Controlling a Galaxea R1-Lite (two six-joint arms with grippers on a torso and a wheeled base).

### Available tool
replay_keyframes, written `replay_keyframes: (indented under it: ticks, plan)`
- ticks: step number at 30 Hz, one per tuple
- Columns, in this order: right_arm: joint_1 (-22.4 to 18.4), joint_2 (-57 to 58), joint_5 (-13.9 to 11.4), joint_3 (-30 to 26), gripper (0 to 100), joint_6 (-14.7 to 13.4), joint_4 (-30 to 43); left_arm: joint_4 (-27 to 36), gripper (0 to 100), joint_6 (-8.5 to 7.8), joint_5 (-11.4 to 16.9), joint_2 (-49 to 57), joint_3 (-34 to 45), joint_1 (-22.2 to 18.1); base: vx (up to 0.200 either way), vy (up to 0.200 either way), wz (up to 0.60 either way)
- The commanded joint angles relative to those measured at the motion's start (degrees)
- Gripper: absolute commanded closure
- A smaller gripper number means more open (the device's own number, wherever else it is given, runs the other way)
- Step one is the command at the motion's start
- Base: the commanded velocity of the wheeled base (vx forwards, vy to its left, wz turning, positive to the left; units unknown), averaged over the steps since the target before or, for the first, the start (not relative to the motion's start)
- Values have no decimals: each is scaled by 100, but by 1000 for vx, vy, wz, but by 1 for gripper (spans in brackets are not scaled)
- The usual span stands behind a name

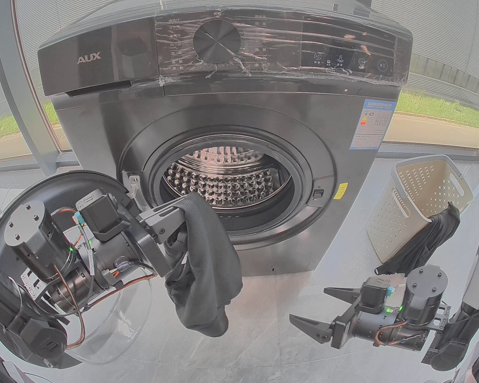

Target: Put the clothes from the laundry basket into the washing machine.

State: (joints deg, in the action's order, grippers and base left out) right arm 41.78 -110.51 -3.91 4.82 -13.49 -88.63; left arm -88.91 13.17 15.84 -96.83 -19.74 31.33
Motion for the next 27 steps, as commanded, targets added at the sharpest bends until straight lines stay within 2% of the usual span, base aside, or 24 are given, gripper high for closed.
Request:
replay_keyframes:
  ticks: [1,6,7,15,22,27]
  plan:
    - [-56,-709,22,846,0,75,12,-4,100,2,-54,-20,-48,251,0,0,0]
    - [-47,-1166,-22,1399,0,304,100,-4,100,2,-107,6,-57,374,0,0,0]
    - [-47,-1166,-22,1399,0,304,100,-4,100,2,-107,6,-57,374,0,0,0]
    - [50,-1799,-101,2428,0,339,179,-4,100,2,-116,15,-65,435,0,0,0]
    - [199,-2071,-101,2902,0,348,407,-4,100,2,-116,33,-83,453,0,0,0]
    - [331,-2221,-110,3236,0,453,364,-4,100,2,-116,33,-83,462,0,0,0]
